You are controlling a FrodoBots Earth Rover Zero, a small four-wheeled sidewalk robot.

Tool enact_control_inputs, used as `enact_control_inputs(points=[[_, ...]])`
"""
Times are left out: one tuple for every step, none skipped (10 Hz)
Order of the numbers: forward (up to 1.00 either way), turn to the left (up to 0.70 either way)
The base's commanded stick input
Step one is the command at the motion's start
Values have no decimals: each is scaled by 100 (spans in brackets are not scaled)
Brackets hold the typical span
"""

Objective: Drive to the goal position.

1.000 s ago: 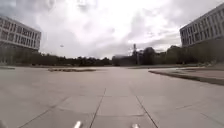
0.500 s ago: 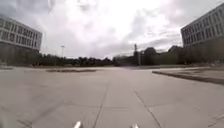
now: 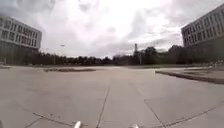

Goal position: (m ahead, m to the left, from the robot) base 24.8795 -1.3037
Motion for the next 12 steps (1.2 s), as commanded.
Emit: enact_control_inputs(points=[[100, 0], [100, 0], [100, 0], [100, 0], [100, 0], [100, 0], [100, 0], [100, 0], [100, 0], [100, 0], [100, -15], [100, -35]])
